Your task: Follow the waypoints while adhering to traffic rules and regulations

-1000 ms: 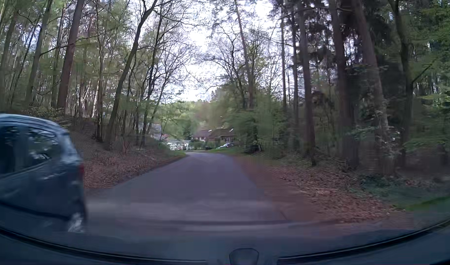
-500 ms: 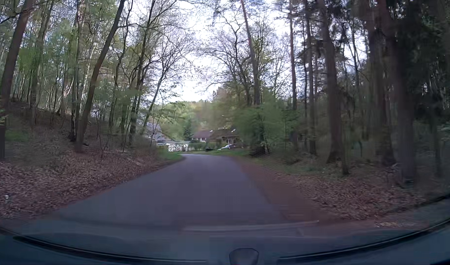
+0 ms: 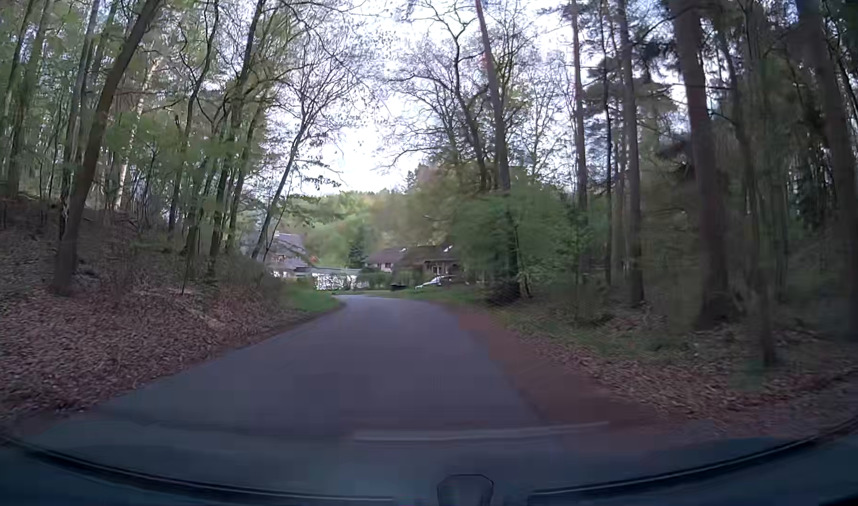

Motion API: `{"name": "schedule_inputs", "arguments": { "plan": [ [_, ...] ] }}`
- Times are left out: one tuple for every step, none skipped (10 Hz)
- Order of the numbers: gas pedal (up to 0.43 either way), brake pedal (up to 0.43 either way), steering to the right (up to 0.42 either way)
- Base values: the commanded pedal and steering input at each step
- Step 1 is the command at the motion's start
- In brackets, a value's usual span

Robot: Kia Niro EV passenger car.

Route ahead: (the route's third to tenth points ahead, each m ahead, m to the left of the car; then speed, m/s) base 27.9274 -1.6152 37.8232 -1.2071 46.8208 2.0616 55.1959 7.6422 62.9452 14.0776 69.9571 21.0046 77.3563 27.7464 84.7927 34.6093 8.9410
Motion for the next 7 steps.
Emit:
{"name": "schedule_inputs", "arguments": {
  "plan": [
    [0.197, 0.0, -0.002],
    [0.197, 0.0, -0.001],
    [0.189, 0.0, -0.002],
    [0.138, 0.0, -0.002],
    [0.118, 0.0, -0.003],
    [0.11, 0.0, -0.003],
    [0.079, 0.0, -0.003]
  ]
}}
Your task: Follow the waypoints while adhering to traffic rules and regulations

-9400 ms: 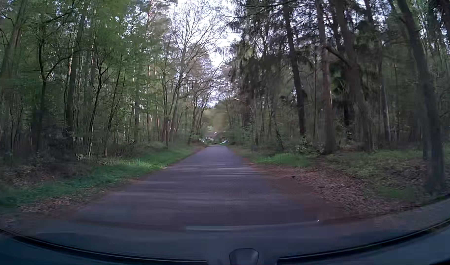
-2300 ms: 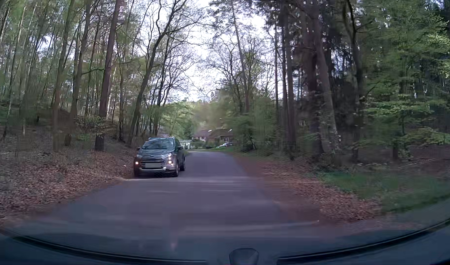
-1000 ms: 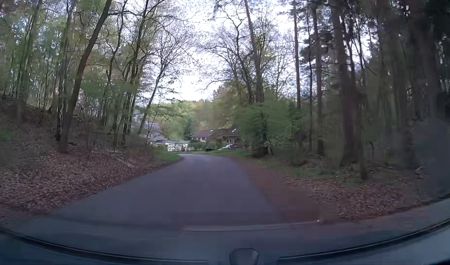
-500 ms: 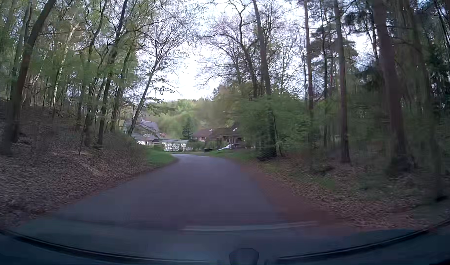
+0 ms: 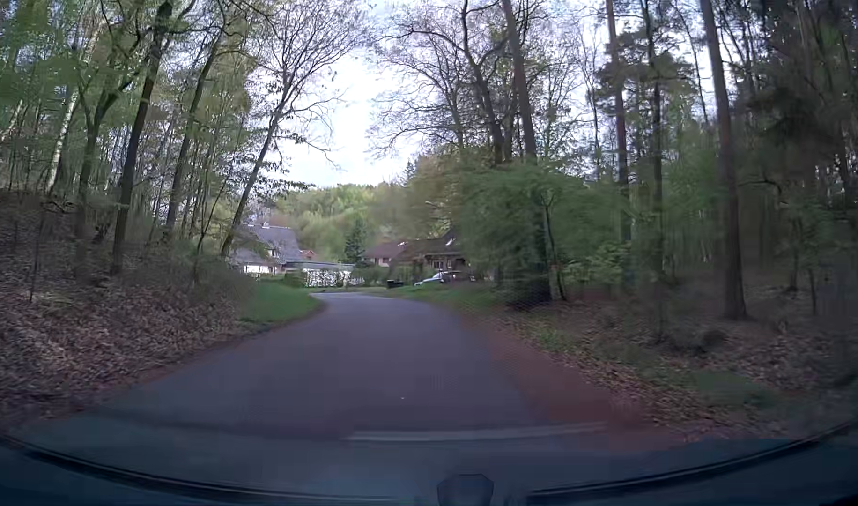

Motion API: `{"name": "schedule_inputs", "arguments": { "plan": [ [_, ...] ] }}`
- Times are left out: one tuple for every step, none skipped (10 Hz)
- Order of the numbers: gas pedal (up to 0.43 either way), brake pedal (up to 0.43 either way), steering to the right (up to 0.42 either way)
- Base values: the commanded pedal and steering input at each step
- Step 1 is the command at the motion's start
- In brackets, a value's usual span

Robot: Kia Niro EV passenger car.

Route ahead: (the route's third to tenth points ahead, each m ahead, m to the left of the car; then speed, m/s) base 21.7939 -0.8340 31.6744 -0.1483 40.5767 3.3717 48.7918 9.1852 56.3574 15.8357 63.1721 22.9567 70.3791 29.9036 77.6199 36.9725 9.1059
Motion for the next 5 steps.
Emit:
{"name": "schedule_inputs", "arguments": {
  "plan": [
    [0.079, 0.0, -0.004],
    [0.047, 0.0, -0.005],
    [0.039, 0.0, -0.006],
    [0.039, 0.0, -0.008],
    [0.039, 0.0, -0.009]
  ]
}}
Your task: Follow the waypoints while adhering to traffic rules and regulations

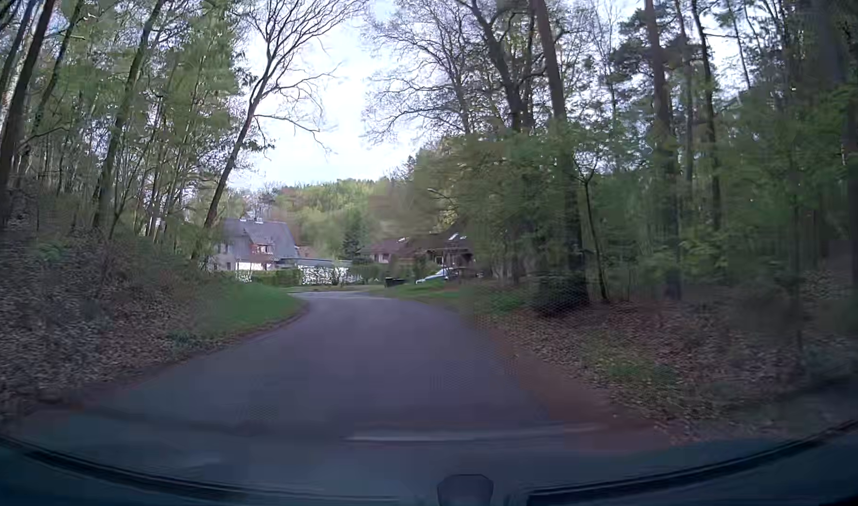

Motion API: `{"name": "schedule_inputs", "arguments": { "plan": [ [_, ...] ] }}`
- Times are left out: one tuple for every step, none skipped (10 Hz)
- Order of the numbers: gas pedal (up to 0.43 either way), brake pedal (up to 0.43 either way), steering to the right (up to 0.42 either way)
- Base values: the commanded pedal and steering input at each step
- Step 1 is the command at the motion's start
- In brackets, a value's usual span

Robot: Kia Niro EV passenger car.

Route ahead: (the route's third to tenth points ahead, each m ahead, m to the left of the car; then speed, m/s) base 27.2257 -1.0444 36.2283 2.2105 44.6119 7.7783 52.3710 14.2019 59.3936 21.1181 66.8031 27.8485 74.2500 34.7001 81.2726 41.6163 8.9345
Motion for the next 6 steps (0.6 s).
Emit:
{"name": "schedule_inputs", "arguments": {
  "plan": [
    [0.039, 0.0, -0.009],
    [0.039, 0.0, -0.009],
    [0.028, 0.0, -0.009],
    [0.028, 0.0, -0.009],
    [0.028, 0.0, -0.009],
    [0.028, 0.0, -0.009]
  ]
}}
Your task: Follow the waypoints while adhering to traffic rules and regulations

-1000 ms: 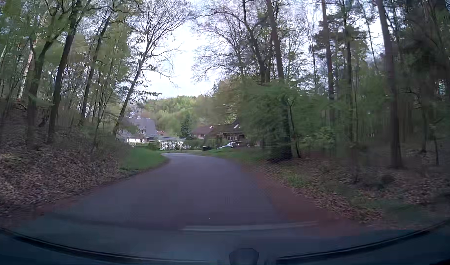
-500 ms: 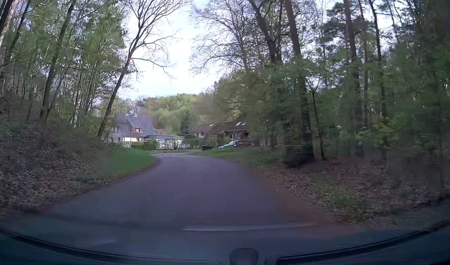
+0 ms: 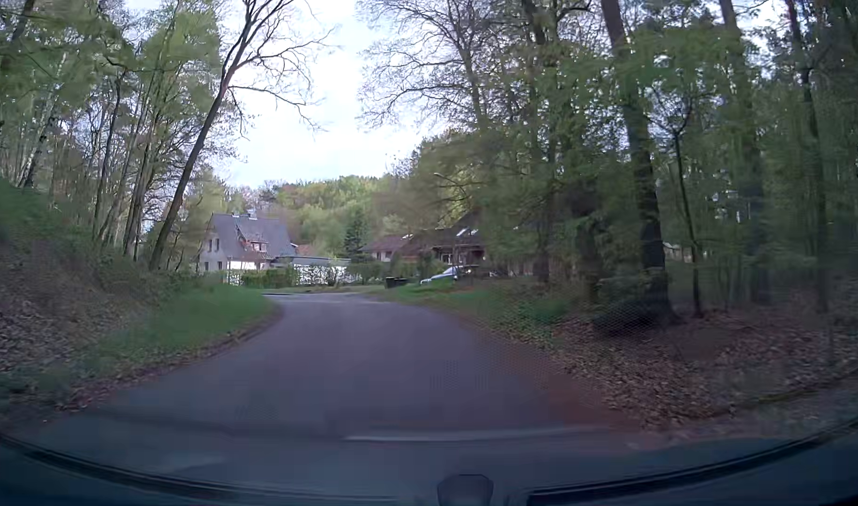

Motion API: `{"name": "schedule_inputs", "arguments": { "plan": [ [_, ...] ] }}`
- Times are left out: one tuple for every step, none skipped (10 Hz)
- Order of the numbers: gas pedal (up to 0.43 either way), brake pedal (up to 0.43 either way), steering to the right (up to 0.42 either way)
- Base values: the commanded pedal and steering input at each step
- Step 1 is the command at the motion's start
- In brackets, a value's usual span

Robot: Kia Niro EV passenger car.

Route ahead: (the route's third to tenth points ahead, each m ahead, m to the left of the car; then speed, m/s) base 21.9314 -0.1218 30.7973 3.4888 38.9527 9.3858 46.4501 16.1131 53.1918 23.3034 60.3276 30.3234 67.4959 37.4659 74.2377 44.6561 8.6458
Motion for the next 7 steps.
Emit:
{"name": "schedule_inputs", "arguments": {
  "plan": [
    [0.028, 0.0, -0.008],
    [0.028, 0.0, -0.008],
    [0.028, 0.0, -0.009],
    [0.028, 0.0, -0.008],
    [0.039, 0.0, -0.011],
    [0.039, 0.0, -0.018],
    [0.039, 0.0, -0.029]
  ]
}}
